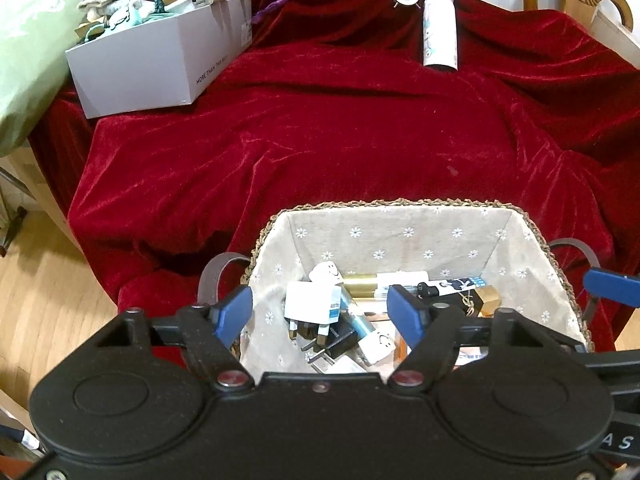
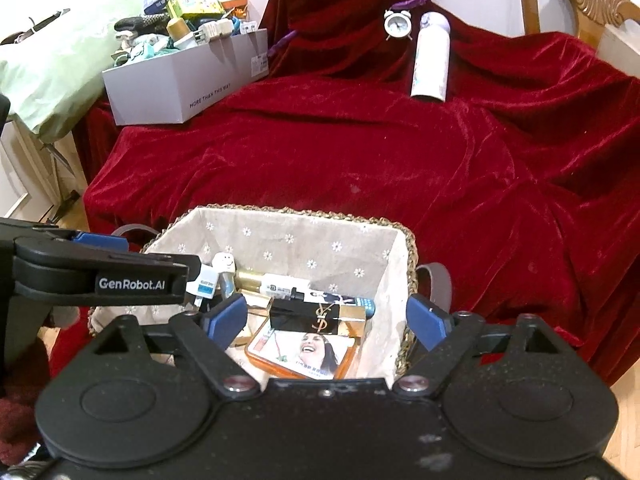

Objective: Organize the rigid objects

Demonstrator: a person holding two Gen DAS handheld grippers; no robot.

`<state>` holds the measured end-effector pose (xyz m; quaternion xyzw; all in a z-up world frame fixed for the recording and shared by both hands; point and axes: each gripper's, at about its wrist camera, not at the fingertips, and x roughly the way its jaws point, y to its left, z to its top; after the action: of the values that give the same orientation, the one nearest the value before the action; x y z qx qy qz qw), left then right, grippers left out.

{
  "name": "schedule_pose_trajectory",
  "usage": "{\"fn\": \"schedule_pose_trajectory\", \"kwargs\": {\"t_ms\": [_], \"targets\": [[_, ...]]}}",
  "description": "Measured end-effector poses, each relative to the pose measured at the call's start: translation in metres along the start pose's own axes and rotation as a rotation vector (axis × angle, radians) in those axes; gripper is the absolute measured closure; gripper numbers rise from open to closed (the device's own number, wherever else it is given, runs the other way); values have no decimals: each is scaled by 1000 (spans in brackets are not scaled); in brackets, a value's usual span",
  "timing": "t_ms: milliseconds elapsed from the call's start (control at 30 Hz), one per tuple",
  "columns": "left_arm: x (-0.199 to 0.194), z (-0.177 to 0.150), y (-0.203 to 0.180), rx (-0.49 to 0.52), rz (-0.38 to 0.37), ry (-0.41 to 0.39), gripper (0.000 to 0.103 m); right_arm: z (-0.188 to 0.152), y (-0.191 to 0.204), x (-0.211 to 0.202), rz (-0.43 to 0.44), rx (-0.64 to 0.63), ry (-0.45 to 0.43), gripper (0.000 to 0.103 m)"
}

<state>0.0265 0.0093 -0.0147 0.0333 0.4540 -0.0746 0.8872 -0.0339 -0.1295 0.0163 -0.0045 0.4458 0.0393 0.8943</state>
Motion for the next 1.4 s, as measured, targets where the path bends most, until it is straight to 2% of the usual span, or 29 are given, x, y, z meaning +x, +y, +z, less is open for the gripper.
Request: {"fn": "schedule_pose_trajectory", "kwargs": {"t_ms": [100, 167, 367, 433, 533, 633, 833, 1000, 1400], "targets": [[-3, 0, 1, -3, -2, -2, 32, 1, -1, -2, -11, 0, -10, 13], [-5, -1, 2, -6, -4, -4, 26, 2, -3, -3, -15, 4, -13, 11], [-10, -1, 2, -15, -9, -14, 23, 2, -4, -7, -16, 8, -21, 7], [-12, -1, 4, -20, -10, -21, 20, 2, -4, -8, -19, 5, -28, 0], [-15, 0, 5, -30, -20, -29, 19, 3, -4, -11, -13, 6, -37, 0], [-19, 0, 5, -33, -23, -46, 9, 4, -3, -14, -15, 5, -46, 0], [-27, 1, 3, -24, -1, -91, 6, 5, -3, -18, -20, 15, -55, 0], [-30, -2, 0, -17, 19, -110, 6, 4, -1, -18, -59, 10, -42, 0], [-29, -2, 1, -24, 16, -86, 6, 3, -4, -18, -35, 29, -33, 0]]}}
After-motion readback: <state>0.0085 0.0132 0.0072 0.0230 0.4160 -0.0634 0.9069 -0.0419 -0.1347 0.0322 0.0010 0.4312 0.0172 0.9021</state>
